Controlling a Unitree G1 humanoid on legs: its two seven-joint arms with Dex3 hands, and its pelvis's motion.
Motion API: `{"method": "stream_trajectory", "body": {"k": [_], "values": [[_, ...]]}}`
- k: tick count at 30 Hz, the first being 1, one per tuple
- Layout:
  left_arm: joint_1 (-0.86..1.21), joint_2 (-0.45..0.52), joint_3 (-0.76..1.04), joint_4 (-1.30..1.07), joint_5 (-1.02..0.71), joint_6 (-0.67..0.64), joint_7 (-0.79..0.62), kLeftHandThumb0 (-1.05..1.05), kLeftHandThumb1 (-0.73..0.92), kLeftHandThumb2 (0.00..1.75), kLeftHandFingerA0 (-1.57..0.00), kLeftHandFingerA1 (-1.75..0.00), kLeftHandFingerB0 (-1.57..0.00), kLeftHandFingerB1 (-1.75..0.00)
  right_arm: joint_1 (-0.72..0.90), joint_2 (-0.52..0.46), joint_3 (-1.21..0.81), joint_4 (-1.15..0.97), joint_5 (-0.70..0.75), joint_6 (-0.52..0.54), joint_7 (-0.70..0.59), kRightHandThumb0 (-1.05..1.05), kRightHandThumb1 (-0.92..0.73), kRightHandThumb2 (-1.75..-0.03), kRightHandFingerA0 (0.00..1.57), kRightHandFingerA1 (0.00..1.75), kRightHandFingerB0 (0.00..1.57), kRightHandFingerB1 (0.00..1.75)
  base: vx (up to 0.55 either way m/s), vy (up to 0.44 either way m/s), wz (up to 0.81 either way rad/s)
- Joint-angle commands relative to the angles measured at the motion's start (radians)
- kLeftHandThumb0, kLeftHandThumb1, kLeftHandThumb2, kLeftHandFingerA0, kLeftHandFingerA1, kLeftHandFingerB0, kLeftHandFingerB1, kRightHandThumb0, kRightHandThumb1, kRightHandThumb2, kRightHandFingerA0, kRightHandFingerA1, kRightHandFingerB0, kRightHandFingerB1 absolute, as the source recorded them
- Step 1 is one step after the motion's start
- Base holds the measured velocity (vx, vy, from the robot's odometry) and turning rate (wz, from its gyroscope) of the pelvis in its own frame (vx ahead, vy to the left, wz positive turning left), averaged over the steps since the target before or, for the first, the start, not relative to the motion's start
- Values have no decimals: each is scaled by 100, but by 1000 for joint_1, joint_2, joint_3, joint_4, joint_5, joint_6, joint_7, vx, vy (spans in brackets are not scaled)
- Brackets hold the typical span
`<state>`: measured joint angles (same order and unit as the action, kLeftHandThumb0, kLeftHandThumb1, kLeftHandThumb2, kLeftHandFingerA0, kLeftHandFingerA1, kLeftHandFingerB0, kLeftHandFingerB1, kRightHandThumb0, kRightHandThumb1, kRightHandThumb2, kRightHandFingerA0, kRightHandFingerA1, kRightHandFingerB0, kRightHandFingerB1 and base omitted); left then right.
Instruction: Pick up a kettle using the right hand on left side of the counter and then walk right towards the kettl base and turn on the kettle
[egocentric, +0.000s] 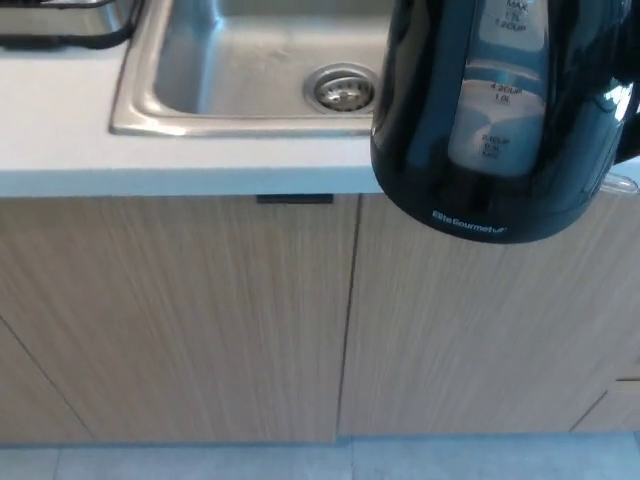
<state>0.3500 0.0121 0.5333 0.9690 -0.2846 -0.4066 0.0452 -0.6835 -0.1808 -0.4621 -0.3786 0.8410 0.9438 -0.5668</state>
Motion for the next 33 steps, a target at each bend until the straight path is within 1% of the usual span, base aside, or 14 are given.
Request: {"method": "stream_trajectory", "body": {"k": [1,3,4,5,10,13,16,17,19,23,24,27,28,33], "values": [[3,11,0,15,-1,-50,0,41,48,138,-95,-111,-86,-101,-28,0,-29,-13,-8,-62,15,-20,-58,-131,101,175,71,175,39,-177,3],[3,12,-1,17,0,-51,2,41,49,137,-93,-110,-85,-100,-27,2,-32,-12,-7,-60,19,-20,-59,-130,100,175,71,175,40,-190,3],[5,10,-1,17,1,-52,2,44,45,145,-94,-113,-86,-101,-26,3,-35,-12,-3,-57,20,-20,-55,-134,101,175,70,175,38,-214,11],[7,9,-2,16,1,-53,3,44,45,145,-94,-113,-86,-101,-26,5,-39,-11,2,-53,21,-20,-55,-134,101,175,70,175,48,-217,17],[13,5,-3,4,1,-46,13,43,52,142,-92,-111,-84,-100,-23,14,-46,-12,-7,-56,32,-20,-55,-135,102,175,74,175,68,-196,11],[12,13,-5,19,9,-48,19,39,52,143,-94,-111,-83,-99,-18,20,-56,-17,-4,-54,34,-22,-60,-125,101,175,73,175,30,-189,-3],[9,19,-6,33,9,-55,15,43,49,143,-96,-112,-84,-99,-15,19,-54,-23,-16,-51,30,-21,-61,-124,100,175,72,175,74,-98,-3],[9,12,3,33,-5,-58,6,37,50,135,-97,-113,-87,-101,-11,17,-56,-24,-20,-48,27,-20,-59,-128,100,175,73,175,88,-54,-6],[4,13,5,41,-6,-57,6,37,50,131,-95,-110,-87,-100,-9,13,-51,-22,-28,-51,36,-20,-55,-134,101,175,73,175,114,-21,2],[-3,13,10,55,-12,-58,-2,38,52,131,-92,-108,-84,-98,-8,13,-50,-22,-36,-52,40,-20,-54,-133,101,175,74,175,161,101,32],[2,9,7,40,-8,-60,1,38,45,132,-93,-113,-85,-102,-9,13,-51,-22,-37,-52,41,-21,-57,-132,101,175,74,175,64,0,21],[12,2,0,11,-1,-61,7,38,45,132,-93,-113,-85,-102,-11,12,-52,-20,-41,-51,42,-21,-57,-132,101,175,74,175,44,-112,5],[11,2,1,15,-3,-59,5,41,50,140,-97,-115,-87,-103,-11,13,-56,-20,-36,-48,41,-20,-54,-135,103,175,74,175,37,-150,2],[15,0,1,1,-4,-46,9,39,52,137,-95,-115,-85,-102,-19,21,-58,-15,-35,-45,35,-20,-51,-139,104,175,74,175,80,-229,4]]}}
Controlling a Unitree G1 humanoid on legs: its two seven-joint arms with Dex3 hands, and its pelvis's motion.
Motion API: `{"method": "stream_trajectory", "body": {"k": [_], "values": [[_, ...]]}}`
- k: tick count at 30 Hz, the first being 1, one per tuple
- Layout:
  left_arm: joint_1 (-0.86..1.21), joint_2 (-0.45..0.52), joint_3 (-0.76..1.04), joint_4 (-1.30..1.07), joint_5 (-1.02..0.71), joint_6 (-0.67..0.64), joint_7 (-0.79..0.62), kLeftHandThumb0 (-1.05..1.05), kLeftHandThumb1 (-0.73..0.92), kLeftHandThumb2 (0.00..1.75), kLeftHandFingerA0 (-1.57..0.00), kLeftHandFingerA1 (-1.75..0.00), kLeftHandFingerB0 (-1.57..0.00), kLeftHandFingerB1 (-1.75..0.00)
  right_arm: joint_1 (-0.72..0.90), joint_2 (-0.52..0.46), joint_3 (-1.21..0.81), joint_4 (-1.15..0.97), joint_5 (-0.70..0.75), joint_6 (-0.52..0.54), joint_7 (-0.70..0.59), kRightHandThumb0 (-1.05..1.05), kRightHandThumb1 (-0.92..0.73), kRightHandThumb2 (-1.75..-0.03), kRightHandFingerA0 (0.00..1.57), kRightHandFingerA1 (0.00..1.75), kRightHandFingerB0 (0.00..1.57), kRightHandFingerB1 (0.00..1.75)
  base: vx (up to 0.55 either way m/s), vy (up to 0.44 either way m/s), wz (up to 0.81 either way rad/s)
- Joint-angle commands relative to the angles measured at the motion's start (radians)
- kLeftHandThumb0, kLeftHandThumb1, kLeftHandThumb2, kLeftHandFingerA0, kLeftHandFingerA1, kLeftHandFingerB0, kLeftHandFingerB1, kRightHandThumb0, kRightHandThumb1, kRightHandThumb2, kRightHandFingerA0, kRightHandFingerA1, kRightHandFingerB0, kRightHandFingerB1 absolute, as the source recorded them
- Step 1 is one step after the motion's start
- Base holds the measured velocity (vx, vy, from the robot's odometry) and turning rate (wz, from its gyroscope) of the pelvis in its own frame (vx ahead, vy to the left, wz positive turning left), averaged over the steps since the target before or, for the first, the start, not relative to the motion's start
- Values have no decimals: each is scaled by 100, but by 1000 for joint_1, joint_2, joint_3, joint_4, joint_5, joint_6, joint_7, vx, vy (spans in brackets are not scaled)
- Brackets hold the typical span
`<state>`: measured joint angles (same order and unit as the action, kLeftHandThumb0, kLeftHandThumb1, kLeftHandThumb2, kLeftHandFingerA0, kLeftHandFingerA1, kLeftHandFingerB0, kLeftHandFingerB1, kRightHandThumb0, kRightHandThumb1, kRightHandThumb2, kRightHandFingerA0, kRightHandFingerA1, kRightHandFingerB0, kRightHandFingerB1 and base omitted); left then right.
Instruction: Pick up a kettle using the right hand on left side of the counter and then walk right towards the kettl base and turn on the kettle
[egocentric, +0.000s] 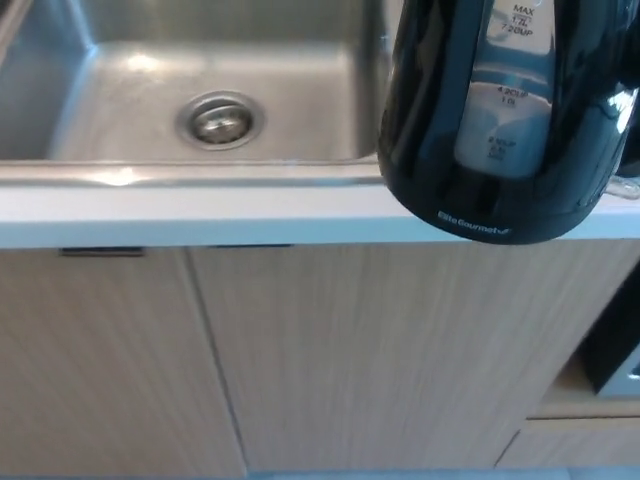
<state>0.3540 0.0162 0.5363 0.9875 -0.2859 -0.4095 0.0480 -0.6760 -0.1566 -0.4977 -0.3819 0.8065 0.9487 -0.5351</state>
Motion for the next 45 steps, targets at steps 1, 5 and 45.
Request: {"method": "stream_trajectory", "body": {"k": [1,5,45], "values": [[14,-6,-4,-33,-1,-36,14,39,52,137,-95,-115,-85,-102,-32,1,-18,-7,-6,-52,0,-20,-51,-139,104,175,74,175,86,-275,-13],[19,-3,-6,-36,3,-37,11,44,52,138,-94,-111,-84,-99,-32,8,-23,3,-1,-60,21,-20,-55,-133,101,175,72,175,100,-297,-2],[26,-2,-9,-27,3,-26,30,35,51,128,-94,-113,-84,-100,-63,8,14,13,-102,-67,53,-22,-51,-139,105,175,74,175,104,-101,-1]]}}
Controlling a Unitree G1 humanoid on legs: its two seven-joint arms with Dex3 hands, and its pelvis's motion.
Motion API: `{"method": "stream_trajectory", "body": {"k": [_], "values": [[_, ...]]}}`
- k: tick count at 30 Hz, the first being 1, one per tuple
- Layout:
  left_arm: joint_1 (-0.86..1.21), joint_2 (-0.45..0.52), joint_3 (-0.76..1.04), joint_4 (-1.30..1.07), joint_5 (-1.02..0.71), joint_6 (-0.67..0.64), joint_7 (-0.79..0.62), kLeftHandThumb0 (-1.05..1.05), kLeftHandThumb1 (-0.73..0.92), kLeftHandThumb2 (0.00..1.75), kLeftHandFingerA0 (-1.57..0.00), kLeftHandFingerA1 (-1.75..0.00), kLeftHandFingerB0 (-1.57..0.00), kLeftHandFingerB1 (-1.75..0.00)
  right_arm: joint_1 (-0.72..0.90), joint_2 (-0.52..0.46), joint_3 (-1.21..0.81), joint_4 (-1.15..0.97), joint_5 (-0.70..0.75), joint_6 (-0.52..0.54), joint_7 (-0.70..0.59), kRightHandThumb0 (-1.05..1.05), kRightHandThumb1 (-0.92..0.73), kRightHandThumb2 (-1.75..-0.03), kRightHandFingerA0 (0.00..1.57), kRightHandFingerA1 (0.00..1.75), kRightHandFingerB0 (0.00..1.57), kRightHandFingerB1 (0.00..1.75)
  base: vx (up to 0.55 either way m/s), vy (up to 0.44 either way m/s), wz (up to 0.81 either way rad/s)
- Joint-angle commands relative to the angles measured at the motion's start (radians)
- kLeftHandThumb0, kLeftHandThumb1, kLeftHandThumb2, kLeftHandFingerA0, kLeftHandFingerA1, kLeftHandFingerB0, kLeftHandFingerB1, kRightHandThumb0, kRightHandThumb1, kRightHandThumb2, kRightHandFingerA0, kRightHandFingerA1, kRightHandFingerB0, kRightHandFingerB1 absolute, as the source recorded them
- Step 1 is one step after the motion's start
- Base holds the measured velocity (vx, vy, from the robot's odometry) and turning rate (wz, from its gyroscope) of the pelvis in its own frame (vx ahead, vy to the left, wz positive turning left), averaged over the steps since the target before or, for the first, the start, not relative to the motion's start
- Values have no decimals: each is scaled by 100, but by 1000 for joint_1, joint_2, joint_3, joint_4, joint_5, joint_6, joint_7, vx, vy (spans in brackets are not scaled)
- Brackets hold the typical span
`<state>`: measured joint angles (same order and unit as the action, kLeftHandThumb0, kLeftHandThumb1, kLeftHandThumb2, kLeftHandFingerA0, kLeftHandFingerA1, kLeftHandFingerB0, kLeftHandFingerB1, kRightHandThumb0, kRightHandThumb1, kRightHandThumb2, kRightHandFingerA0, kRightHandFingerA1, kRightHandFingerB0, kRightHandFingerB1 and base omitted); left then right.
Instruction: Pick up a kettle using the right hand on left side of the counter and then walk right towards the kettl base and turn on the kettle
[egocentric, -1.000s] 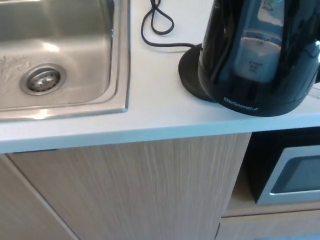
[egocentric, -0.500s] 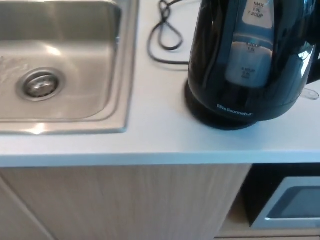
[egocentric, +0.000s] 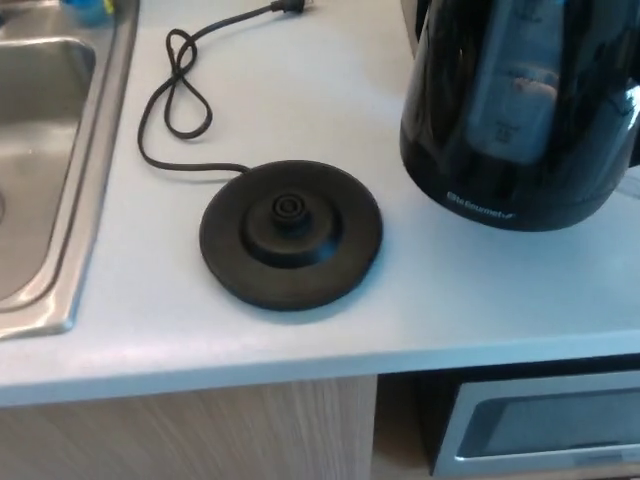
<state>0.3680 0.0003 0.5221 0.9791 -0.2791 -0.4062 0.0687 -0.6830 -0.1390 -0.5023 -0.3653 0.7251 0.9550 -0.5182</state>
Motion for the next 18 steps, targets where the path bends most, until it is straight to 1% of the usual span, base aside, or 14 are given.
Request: {"method": "stream_trajectory", "body": {"k": [1,2,6,7,9,10,11,12,14,15,18], "values": [[11,16,5,-13,-4,-31,5,35,51,128,-94,-113,-84,-100,-58,-11,19,-2,-21,-73,39,-22,-51,-139,105,175,74,175,0,0,0],[11,15,2,-14,-1,-30,7,34,56,129,-95,-111,-83,-98,-62,-8,18,-1,-21,-73,40,-21,-54,-136,103,175,71,175,82,82,-6],[5,13,-2,-10,2,-25,11,34,58,130,-96,-111,-83,-97,-70,6,20,4,-22,-78,47,-21,-55,-133,102,175,69,174,63,125,19],[7,12,-2,-17,2,-22,14,37,56,132,-98,-113,-83,-98,-73,11,20,3,-24,-78,42,-19,-51,-139,104,175,75,173,33,92,20],[16,5,-8,-48,7,-12,27,36,56,130,-97,-113,-82,-99,-79,21,17,1,-22,-75,40,-19,-50,-139,104,175,75,173,79,-8,4],[16,8,-10,-42,13,-19,30,34,57,131,-93,-110,-81,-97,-80,24,19,-3,-23,-72,39,-19,-56,-132,103,175,72,173,97,43,13],[15,12,-13,-30,19,-27,31,34,57,131,-93,-110,-81,-97,-80,27,22,-8,-25,-69,37,-19,-56,-132,103,175,72,173,97,34,1],[4,23,-7,-1,11,-31,20,37,52,127,-94,-110,-83,-98,-78,30,31,-11,-28,-70,43,-18,-57,-129,103,175,71,174,92,31,1],[1,24,-1,10,0,-34,9,35,53,129,-94,-111,-82,-99,-76,31,41,-13,-34,-71,51,-19,-59,-127,103,175,70,174,87,27,-4],[2,23,-2,10,0,-34,11,33,55,127,-92,-110,-81,-97,-75,33,44,-14,-36,-72,52,-19,-60,-125,103,175,71,173,83,26,-1],[9,21,-2,-1,3,-23,26,32,58,125,-92,-110,-82,-97,-75,51,56,-14,-34,-88,70,-18,-60,-127,102,175,73,172,54,18,-3]]}}
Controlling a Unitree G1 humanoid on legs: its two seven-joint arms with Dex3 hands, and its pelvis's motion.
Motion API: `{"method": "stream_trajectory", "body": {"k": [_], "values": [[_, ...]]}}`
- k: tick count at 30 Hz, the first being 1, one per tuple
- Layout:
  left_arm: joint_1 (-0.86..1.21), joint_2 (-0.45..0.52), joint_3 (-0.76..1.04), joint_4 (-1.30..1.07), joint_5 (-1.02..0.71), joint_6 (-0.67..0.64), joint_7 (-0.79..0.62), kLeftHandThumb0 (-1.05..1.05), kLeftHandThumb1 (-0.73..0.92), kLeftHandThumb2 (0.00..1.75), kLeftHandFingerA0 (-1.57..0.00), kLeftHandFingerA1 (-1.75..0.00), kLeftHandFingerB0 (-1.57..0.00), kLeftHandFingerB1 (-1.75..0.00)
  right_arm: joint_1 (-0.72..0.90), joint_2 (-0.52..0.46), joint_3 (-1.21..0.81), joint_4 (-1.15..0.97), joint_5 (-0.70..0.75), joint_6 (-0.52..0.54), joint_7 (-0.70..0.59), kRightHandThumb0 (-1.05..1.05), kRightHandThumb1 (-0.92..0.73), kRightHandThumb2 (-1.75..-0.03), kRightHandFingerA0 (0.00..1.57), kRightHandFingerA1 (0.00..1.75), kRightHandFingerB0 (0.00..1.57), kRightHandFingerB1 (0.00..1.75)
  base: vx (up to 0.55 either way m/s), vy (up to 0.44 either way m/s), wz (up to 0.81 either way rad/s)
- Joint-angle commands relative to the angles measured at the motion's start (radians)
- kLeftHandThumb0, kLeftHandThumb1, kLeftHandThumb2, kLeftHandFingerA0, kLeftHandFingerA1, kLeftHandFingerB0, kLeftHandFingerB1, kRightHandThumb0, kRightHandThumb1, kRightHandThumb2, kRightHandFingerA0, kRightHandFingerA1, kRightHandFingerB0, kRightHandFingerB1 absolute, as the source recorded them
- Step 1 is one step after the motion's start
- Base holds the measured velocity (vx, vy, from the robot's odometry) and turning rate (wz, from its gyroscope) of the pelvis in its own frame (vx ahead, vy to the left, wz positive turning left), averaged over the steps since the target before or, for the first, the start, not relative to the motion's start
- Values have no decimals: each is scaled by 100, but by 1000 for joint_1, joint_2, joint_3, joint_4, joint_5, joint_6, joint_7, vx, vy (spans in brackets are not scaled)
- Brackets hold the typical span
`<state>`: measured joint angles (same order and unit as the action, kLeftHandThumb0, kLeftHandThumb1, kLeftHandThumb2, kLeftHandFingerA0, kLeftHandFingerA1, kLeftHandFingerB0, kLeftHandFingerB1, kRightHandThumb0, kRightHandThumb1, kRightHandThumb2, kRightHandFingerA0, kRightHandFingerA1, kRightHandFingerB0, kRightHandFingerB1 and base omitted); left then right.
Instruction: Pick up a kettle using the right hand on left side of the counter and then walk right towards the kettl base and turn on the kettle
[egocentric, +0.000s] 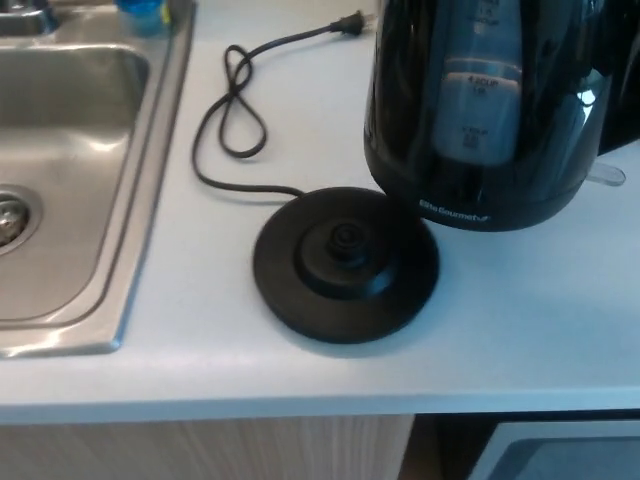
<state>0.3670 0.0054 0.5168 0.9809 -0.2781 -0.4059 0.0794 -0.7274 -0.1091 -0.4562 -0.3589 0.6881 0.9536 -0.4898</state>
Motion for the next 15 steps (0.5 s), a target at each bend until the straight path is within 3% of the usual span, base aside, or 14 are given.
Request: {"method": "stream_trajectory", "body": {"k": [1,4,6,15], "values": [[13,14,1,-4,5,-27,19,30,59,125,-91,-110,-81,-97,-30,21,16,-20,-1,-91,50,-18,-60,-128,102,175,73,172,0,0,0],[27,13,0,-17,5,-25,14,38,58,135,-92,-113,-80,-97,-32,34,24,-26,11,-91,73,-20,-61,-127,102,175,74,173,0,0,0],[24,17,0,-10,5,-21,13,33,61,125,-93,-109,-80,-95,-34,45,29,-37,12,-87,75,-21,-58,-129,102,175,77,169,0,0,0],[15,20,-2,4,3,-25,13,33,58,130,-93,-113,-82,-98,-12,84,89,-45,-17,-79,97,-21,-55,-135,100,175,73,175,0,0,0]]}}
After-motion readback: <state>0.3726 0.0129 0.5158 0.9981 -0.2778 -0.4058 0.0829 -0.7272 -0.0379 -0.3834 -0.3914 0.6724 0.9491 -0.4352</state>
